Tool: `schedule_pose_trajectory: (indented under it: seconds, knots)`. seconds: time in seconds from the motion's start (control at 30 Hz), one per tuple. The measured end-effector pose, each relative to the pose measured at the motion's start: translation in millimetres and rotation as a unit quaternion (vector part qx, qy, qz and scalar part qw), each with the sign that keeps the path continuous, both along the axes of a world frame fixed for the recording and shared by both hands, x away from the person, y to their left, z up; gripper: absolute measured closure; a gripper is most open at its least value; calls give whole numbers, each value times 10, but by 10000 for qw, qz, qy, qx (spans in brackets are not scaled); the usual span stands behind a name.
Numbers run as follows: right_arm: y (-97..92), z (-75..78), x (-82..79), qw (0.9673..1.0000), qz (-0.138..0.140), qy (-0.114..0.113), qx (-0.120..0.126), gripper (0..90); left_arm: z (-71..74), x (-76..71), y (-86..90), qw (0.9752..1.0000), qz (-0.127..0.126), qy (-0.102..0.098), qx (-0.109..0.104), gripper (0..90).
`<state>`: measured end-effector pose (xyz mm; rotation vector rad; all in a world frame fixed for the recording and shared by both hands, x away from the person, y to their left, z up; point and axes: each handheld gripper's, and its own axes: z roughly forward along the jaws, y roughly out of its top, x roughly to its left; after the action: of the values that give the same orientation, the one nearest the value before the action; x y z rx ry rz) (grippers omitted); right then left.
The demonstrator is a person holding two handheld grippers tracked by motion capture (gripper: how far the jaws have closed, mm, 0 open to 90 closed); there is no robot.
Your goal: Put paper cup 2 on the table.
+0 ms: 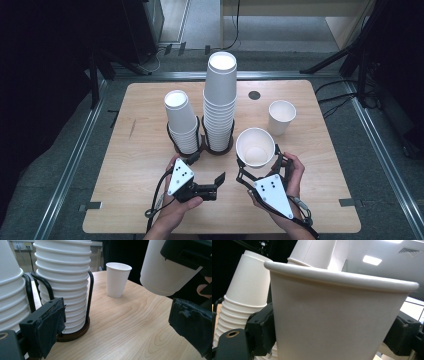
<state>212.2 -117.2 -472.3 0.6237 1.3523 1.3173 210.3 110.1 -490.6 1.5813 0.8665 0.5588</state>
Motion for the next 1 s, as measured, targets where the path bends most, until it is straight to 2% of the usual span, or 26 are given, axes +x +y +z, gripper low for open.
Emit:
schedule_pose_trajectory:
  seconds: [0.2, 0.3, 0.37, 0.43, 0.57, 0.63, 0.77, 0.87, 1.0]
  knots:
    - [-29, -17, 26, 10000, -20, 33, -34, 139, 4, 2, 109, 9998, 163, 89, 18, 11]
    - [-49, -23, 39, 10000, -3, 60, 8, 138, -11, 9, 229, 9996, 290, 39, -43, 11]
    - [-64, -25, 44, 10000, -7, 55, 22, 138, -26, 23, 368, 9988, 466, 45, -169, 11]
    - [-80, -35, 56, 10000, -15, 38, 29, 138, -37, 24, 482, 9975, 689, -13, -143, 11]
    - [-133, -69, 103, 10000, -35, 33, 65, 138, -81, -13, 740, 9940, 1088, -36, -49, 11]
    - [-166, -94, 129, 10000, -65, 4, 60, 139, -128, -52, 858, 9926, 1215, 5, -38, 11]
    - [-254, -175, 216, 9998, -129, 90, 128, 139, -235, -123, 1102, 9887, 1492, 152, -61, 11]
    - [-309, -222, 280, 9997, -174, 104, 158, 138, -319, -155, 1270, 9847, 1723, 255, -48, 11]
    - [-394, -292, 366, 9992, -256, 189, 226, 139, -377, -157, 1470, 9795, 1951, 396, -294, 11]
